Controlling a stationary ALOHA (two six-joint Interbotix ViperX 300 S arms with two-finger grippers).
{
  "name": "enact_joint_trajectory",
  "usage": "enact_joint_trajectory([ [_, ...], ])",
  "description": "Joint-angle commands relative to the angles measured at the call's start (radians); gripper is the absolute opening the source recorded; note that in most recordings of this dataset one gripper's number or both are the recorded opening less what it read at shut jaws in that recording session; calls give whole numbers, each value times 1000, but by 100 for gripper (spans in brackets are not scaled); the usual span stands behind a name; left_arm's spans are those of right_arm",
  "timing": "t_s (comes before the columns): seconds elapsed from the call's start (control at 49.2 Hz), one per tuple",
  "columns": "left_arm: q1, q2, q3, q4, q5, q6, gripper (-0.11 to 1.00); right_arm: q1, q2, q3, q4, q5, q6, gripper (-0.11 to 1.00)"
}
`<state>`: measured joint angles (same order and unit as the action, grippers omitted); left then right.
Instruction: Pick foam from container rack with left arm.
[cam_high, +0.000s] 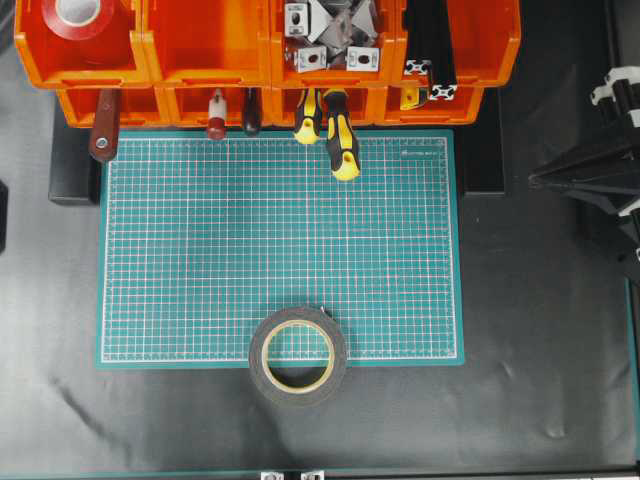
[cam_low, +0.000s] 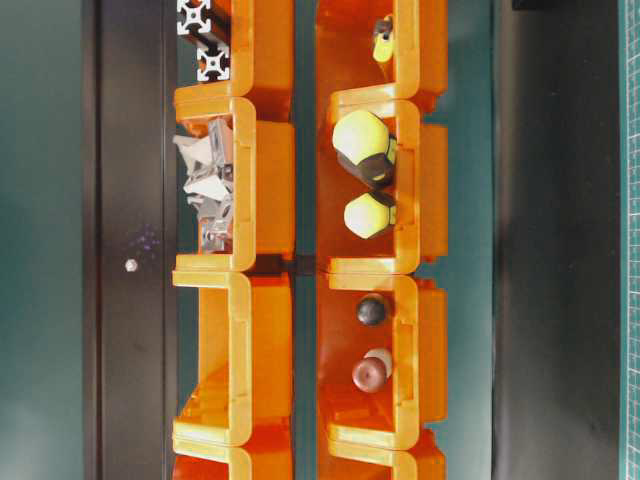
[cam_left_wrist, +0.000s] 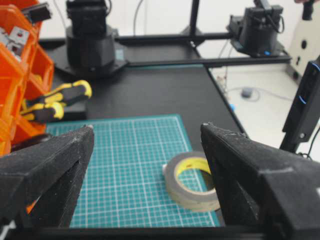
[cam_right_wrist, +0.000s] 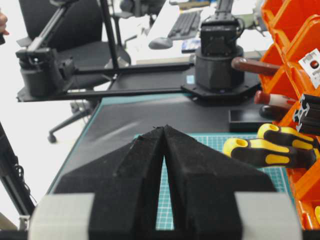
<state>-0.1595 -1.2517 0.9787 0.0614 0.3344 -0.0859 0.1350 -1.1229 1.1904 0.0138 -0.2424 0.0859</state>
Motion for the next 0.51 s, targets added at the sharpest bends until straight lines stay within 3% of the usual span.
enact_joint_trajectory([
  [0.0,-2,6,-11,3,-9,0,83,3,11,-14,-2,-9,0,0],
  [0.488,-2,5,-6,3,-3,-5,83,2,11,-12,-2,-14,2,0],
])
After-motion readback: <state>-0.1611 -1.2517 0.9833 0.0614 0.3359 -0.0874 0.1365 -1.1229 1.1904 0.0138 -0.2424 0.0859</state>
